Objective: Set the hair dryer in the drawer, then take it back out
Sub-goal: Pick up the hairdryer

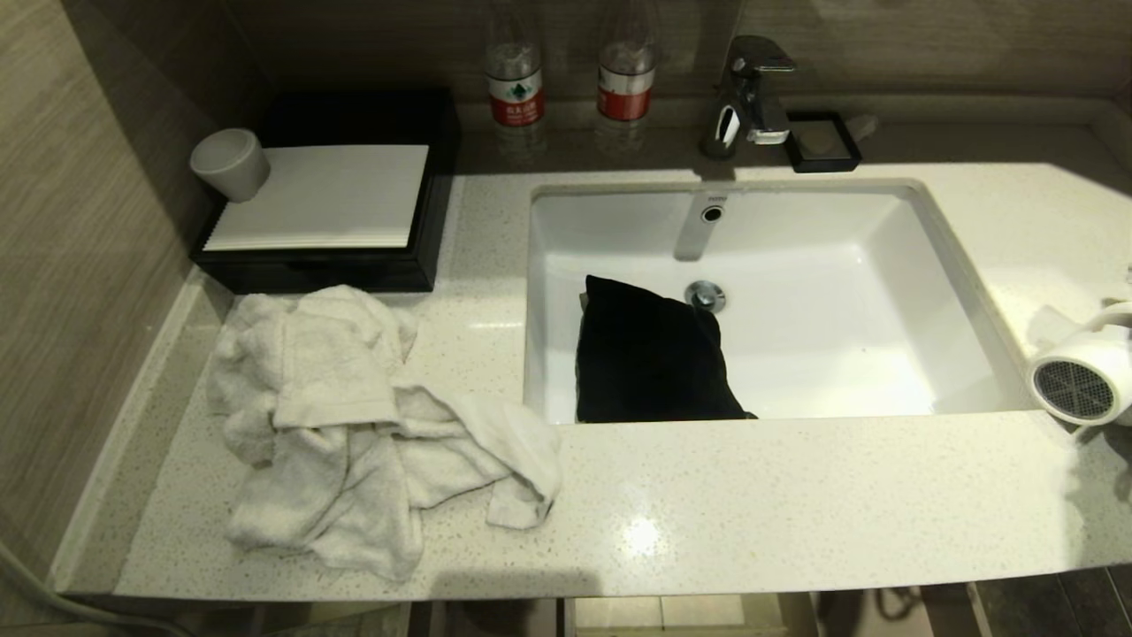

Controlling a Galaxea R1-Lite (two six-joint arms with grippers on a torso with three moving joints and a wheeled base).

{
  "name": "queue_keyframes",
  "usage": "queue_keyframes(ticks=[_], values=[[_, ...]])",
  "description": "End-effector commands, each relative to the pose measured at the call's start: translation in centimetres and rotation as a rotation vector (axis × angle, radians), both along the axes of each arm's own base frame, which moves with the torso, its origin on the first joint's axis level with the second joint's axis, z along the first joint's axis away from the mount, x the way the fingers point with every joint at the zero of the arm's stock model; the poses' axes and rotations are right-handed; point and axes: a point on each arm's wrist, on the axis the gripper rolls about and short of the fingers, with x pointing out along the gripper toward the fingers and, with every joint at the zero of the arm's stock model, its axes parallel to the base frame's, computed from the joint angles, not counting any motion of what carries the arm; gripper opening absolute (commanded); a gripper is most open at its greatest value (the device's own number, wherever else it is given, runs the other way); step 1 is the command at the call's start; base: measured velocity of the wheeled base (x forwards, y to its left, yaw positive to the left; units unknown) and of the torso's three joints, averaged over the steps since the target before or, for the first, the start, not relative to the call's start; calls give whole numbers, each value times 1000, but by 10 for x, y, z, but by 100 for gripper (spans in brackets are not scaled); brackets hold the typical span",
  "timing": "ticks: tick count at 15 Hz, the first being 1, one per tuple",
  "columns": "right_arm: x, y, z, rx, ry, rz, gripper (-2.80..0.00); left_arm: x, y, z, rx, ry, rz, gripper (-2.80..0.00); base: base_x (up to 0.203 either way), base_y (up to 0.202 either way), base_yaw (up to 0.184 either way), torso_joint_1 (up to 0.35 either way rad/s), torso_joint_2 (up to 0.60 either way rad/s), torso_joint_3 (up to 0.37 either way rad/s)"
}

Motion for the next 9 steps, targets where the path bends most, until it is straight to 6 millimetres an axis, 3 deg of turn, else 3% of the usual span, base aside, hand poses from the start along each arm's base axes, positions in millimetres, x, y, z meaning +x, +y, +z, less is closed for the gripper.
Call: queue_keyframes(ticks=[1,5,9], values=[[0,0,0,2,4,4,0,0,0,0,-1,0,0,-280,0,0,0,0,0,0],[-4,1,4,-50,19,-30,0,0,0,0,-1,1,0,-280,0,0,0,0,0,0],[-17,15,8,-69,28,-28,0,0,0,0,0,0,0,-280,0,0,0,0,0,0]])
